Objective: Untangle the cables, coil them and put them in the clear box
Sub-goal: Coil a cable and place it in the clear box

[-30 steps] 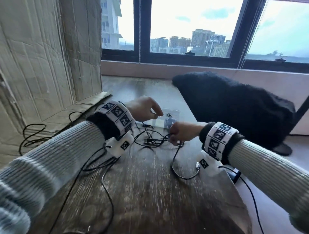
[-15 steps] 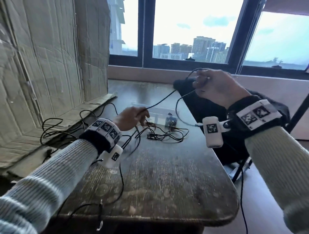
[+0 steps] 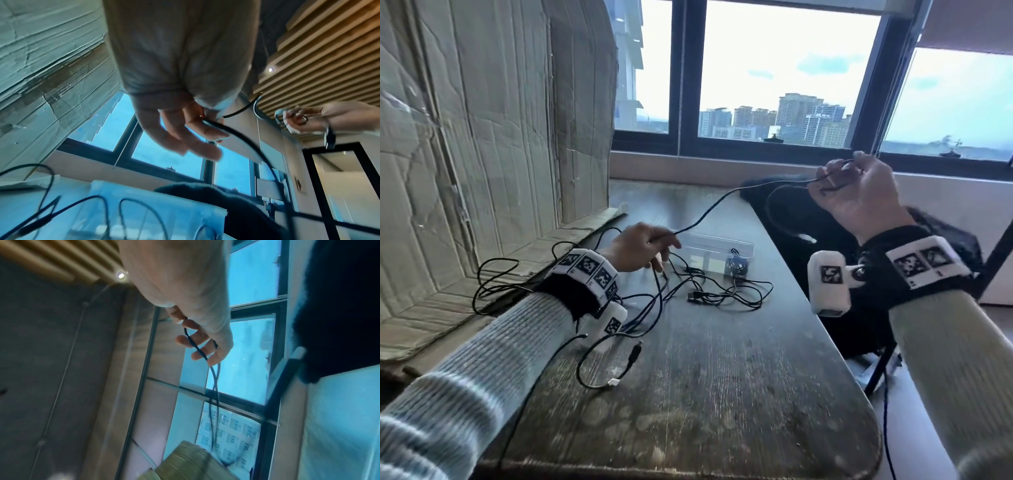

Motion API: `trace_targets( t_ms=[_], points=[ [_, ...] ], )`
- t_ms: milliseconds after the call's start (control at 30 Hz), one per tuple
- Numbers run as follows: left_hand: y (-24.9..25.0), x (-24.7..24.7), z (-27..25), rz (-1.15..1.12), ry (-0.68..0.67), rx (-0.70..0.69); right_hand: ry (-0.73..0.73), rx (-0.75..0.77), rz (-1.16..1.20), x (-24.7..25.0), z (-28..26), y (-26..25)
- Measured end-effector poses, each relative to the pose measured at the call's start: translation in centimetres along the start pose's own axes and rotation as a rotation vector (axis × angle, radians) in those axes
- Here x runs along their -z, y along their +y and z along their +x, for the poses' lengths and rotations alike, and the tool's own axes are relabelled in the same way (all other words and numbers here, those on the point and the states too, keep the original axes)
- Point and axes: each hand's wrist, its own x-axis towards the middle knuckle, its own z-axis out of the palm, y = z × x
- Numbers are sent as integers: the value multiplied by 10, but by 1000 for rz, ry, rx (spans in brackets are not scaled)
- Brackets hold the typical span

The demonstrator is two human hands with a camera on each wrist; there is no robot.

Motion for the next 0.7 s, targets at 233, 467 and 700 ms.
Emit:
trace_targets(
  t_ms=[233,467,700],
  points=[
    [47,3,25,-1,315,-190,-197,335,-1020,-48,4,59],
    [46,-3,33,-87,367,-198,-374,443,-1165,-34,15,83],
    [51,-7,52,-262,437,-267,-456,408,-1268,-25,13,77]
  ],
)
